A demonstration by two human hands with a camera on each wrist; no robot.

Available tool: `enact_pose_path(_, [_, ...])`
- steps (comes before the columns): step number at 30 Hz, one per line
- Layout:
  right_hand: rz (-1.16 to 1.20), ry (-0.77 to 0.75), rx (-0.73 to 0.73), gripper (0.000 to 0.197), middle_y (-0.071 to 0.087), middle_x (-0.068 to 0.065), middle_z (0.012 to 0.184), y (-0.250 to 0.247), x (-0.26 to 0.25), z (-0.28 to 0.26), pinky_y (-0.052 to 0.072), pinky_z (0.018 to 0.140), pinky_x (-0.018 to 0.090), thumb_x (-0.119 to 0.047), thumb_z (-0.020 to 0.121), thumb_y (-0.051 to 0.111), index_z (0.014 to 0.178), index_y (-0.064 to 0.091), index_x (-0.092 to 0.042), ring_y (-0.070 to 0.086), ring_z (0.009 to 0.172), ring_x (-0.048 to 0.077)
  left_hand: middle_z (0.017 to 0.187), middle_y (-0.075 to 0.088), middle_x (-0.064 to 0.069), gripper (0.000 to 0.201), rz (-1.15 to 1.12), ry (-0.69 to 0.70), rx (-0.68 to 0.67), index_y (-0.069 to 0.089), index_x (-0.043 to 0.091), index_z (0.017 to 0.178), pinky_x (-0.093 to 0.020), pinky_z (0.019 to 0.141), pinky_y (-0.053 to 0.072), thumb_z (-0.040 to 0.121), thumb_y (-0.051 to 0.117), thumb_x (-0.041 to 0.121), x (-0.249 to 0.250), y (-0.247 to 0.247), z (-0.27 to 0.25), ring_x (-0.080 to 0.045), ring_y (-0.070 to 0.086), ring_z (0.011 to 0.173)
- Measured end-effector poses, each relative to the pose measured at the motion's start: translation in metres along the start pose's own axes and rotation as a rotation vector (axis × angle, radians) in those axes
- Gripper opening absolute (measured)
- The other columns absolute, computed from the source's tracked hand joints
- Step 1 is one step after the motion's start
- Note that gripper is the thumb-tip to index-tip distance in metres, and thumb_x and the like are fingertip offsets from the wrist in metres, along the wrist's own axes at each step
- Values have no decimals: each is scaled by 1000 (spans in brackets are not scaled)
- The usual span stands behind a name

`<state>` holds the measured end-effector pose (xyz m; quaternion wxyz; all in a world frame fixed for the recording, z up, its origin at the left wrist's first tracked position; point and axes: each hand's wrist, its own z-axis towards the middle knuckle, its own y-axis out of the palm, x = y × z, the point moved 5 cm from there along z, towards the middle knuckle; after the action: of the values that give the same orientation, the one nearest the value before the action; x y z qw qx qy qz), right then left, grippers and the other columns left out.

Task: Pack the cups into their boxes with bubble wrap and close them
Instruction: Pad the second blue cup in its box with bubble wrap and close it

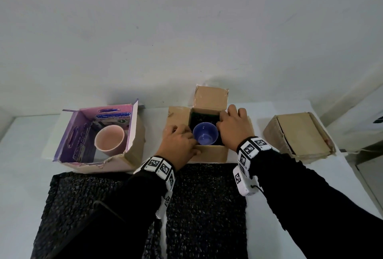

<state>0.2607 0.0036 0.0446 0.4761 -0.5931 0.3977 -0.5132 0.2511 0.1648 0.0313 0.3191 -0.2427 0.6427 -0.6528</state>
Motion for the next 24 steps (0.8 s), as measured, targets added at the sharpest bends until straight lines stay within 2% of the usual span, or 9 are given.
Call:
enact_pose_path(3, [-1, 6, -35, 23, 65, -3, 102, 5, 0, 3, 16, 90, 44, -16, 89, 44, 91, 67, -22, 35, 118, 28, 104, 69, 12, 34, -47, -4, 28, 73, 29, 95, -40, 94, 25, 84, 55, 56, -1, 0, -1, -16, 49, 115])
enact_pose_path(6, [12, -1, -26, 22, 65, 0, 105, 2, -2, 8, 11, 99, 47, -17, 91, 46, 92, 67, -22, 35, 123, 27, 103, 68, 11, 37, -69, -1, 36, 73, 28, 94, -40, 93, 27, 84, 53, 57, 0, 0, -1, -17, 48, 114])
enact_pose_path(9, [74, -48, 88, 25, 60, 5, 115, -6, -5, 14, 22, 94, 43, -14, 89, 41, 109, 57, -19, 42, 116, 28, 100, 68, 11, 36, -82, 6, 36, 74, 27, 91, -40, 91, 25, 81, 56, 57, -1, 1, 1, -18, 49, 111])
enact_pose_path(11, [112, -161, 118, 33, 56, 5, 126, -4, -11, 20, 31, 89, 40, -18, 89, 43, 121, 49, -19, 46, 114, 27, 91, 69, 12, 34, -78, -7, 10, 74, 29, 82, -38, 88, 24, 76, 58, 57, 0, 1, 1, -18, 54, 104])
enact_pose_path(13, [122, -264, 53, 40, 52, 3, 133, 6, -17, 25, 33, 93, 38, -23, 92, 48, 132, 45, -20, 47, 119, 25, 85, 69, 13, 34, -61, -27, -10, 74, 29, 76, -38, 85, 23, 71, 58, 58, -1, 2, 1, -18, 57, 99])
enact_pose_path(15, [88, -286, -19, 42, 53, -1, 134, 15, -20, 30, 29, 99, 37, -28, 96, 47, 137, 42, -22, 45, 123, 23, 91, 69, 12, 36, -32, -30, -30, 74, 29, 82, -39, 88, 22, 75, 55, 58, 0, 1, 3, -18, 54, 106])
enact_pose_path(18, [49, -273, -82, 41, 57, -2, 132, 19, -18, 35, 25, 101, 39, -31, 96, 47, 136, 42, -24, 44, 125, 23, 113, 62, 13, 39, -12, -68, -103, 69, 30, 103, -41, 98, 20, 87, 48, 58, 2, 2, 5, -16, 40, 122])
enact_pose_path(21, [104, -246, -108, 39, 60, -3, 126, 12, -15, 32, 27, 97, 39, -31, 90, 54, 129, 47, -26, 47, 120, 21, 121, 57, 12, 39, 10, -95, -146, 65, 30, 111, -42, 104, 19, 90, 46, 57, 4, 5, 7, -15, 34, 127])
enact_pose_path(24, [276, -161, 23, 34, 61, -2, 117, 2, -6, 12, 32, 90, 37, -25, 84, 56, 118, 55, -25, 52, 111, 21, 124, 58, 8, 36, 20, -97, -145, 65, 29, 111, -43, 105, 19, 90, 47, 52, 8, 0, 7, -17, 35, 128])
